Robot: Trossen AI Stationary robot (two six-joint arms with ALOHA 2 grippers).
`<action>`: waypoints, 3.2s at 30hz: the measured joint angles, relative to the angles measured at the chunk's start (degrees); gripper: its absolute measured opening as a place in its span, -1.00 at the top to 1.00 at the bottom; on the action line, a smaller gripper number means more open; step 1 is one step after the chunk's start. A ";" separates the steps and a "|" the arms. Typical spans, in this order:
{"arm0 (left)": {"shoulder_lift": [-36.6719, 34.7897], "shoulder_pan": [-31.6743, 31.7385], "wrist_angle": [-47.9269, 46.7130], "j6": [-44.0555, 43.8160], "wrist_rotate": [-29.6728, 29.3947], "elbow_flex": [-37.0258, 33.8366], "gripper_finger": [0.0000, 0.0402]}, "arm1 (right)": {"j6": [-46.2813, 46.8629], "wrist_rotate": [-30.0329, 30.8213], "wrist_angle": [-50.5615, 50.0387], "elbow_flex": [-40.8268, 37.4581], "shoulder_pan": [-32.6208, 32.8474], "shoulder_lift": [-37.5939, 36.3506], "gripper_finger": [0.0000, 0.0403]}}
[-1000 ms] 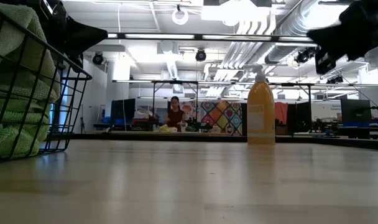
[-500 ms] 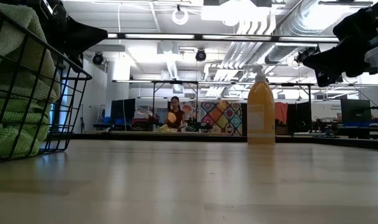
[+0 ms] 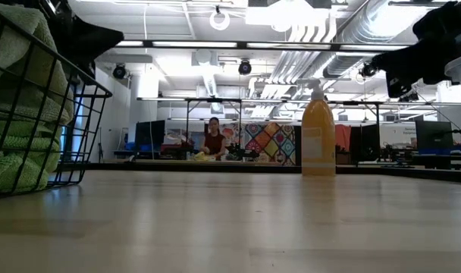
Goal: Sort microfiber towel by color & place in baskets
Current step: Return to Home Position
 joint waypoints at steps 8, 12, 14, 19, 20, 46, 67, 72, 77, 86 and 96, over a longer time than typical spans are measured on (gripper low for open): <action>-11.44 0.38 -6.27 0.01 -0.19 0.01 1.00 | -0.02 -0.31 -0.06 -0.13 0.02 -0.05 1.00; -15.34 0.38 -7.95 0.01 -0.24 0.00 1.00 | -0.02 -0.38 -0.25 -0.15 0.02 -0.05 1.00; -15.38 0.41 -8.59 -0.01 -0.28 0.00 1.00 | -0.02 -0.38 -0.23 -0.15 0.02 -0.05 1.00; -15.45 0.41 -10.11 0.01 -0.31 -0.04 1.00 | -0.02 -0.37 -0.25 -0.15 0.04 -0.05 1.00; -15.45 0.41 -10.32 0.01 -0.31 -0.04 1.00 | -0.02 -0.37 -0.23 -0.15 0.04 -0.03 1.00; -15.45 0.88 -10.74 0.01 -0.39 -0.04 1.00 | -0.02 -0.36 -0.20 -0.19 0.04 0.34 1.00; -15.45 1.17 -16.91 6.45 -0.39 -0.04 1.00 | -0.02 -0.36 -0.20 -0.19 0.04 0.34 1.00; -15.45 1.17 -24.70 8.96 0.02 -0.04 1.00 | -0.02 -0.36 -0.17 -0.19 0.06 0.36 1.00; -15.48 1.15 -24.97 8.78 3.21 -0.04 1.00 | -0.02 -0.36 -0.18 -0.21 0.07 0.36 1.00; -14.81 1.15 -25.19 8.58 3.08 -0.07 1.00 | -0.02 -0.36 -0.18 -0.21 0.07 0.36 1.00; -14.83 1.16 -25.12 8.58 3.05 -0.07 1.00 | -0.03 -0.36 -0.18 -0.21 0.07 0.36 1.00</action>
